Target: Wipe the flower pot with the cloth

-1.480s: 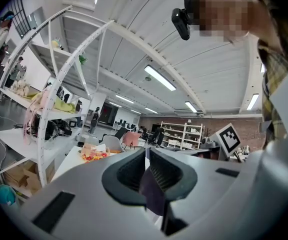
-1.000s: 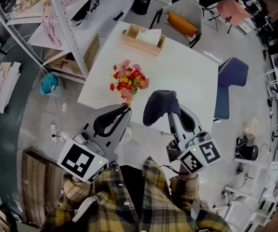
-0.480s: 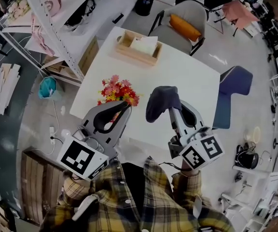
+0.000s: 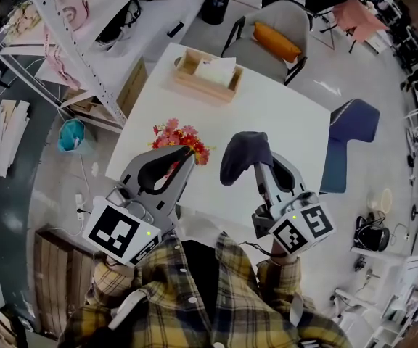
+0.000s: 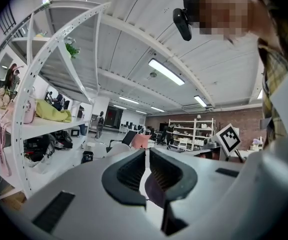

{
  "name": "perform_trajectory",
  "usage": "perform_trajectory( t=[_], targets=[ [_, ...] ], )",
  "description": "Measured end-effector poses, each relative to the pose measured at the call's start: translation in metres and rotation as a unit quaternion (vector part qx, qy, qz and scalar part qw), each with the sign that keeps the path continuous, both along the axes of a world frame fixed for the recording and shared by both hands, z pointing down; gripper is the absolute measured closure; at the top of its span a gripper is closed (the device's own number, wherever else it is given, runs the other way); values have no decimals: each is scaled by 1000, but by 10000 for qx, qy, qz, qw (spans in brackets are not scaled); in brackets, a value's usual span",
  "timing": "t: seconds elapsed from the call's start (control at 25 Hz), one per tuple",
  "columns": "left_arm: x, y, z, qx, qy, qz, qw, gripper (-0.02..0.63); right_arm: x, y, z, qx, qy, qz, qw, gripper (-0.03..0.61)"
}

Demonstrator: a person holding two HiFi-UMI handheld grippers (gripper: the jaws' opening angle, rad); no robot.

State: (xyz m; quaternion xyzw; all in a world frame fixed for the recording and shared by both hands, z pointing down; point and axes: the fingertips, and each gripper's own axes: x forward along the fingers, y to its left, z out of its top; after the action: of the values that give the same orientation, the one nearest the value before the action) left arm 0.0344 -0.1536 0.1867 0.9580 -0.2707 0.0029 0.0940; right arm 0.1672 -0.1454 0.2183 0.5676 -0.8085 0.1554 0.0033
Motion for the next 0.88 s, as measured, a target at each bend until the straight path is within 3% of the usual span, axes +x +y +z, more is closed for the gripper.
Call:
perform_trajectory(
  t=[0.4, 0.68, 0.88],
  targets=[
    [-50, -27, 26, -156, -225, -526, 9982, 580, -9, -9, 23, -345, 26, 49, 9994, 568],
    [-82, -40, 78, -452, -508, -860, 9940, 577, -17, -13, 73, -895, -57, -11, 9960, 568],
    [-97, -41, 119, -720, -641, -938, 9909, 527, -24, -14, 108, -1226, -85, -53, 9924, 568]
  ],
)
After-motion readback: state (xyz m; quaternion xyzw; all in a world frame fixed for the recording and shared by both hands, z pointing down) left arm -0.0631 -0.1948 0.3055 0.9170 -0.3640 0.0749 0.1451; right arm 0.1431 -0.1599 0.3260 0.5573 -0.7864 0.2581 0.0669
